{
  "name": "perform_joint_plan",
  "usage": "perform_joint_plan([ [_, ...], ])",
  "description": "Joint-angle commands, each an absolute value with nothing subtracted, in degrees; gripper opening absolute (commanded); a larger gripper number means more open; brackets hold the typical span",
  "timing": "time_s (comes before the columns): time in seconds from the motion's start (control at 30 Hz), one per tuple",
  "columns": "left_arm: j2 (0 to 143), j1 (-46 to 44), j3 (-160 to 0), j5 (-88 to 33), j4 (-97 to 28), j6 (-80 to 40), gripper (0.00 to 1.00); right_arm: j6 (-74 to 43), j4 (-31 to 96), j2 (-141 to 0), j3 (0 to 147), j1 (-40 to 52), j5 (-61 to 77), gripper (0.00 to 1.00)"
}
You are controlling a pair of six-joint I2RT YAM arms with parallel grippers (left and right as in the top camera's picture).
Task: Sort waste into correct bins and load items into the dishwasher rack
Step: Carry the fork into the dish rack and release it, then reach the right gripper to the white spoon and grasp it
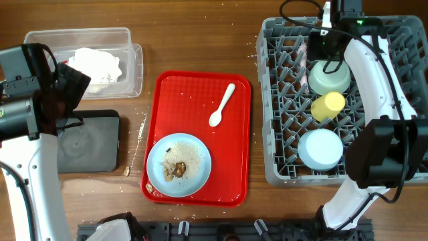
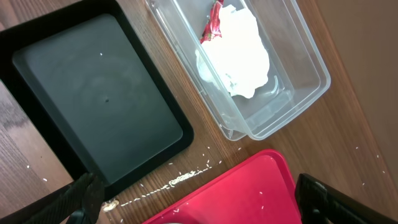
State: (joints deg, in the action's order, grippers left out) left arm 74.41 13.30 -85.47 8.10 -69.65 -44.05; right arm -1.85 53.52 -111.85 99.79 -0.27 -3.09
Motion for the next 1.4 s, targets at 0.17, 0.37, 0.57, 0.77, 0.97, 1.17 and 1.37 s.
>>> perform_joint_plan([
  [0.17, 74.3, 13.7, -85.7, 8.6, -69.5, -44.2, 1.0, -6.4, 60.7, -108.9, 102.6, 0.9, 1.5, 0.37],
  [0.37, 74.3, 13.7, -85.7, 8.6, -69.5, -44.2, 1.0, -19.1, 62.0, -103.6, 102.8, 9.8, 14.2, 0.51],
  [0.57, 74.3, 13.7, -85.7, 8.6, -69.5, -44.2, 1.0, -44.6, 59.2, -107.9, 99.8, 24.1, 6.4, 0.52],
  [0.77, 74.3, 13.7, -85.7, 8.6, -69.5, -44.2, 1.0, -59.9, 58.8, -117.5, 99.8, 33.8, -1.1, 0.53],
  [0.97, 74.3, 13.7, -85.7, 8.6, -69.5, -44.2, 1.0, -64.6, 59.2, -126.1, 99.8, 34.6, -1.3, 0.52],
  [1.17, 74.3, 13.7, -85.7, 8.6, -69.5, -44.2, 1.0, -64.5, 57.8, -129.6, 99.7, 34.7, 2.5, 0.51],
  [1.37, 74.3, 13.7, -85.7, 8.6, -69.5, -44.2, 1.0, -64.5, 56.6, -132.5, 99.7, 34.9, 3.4, 0.4],
])
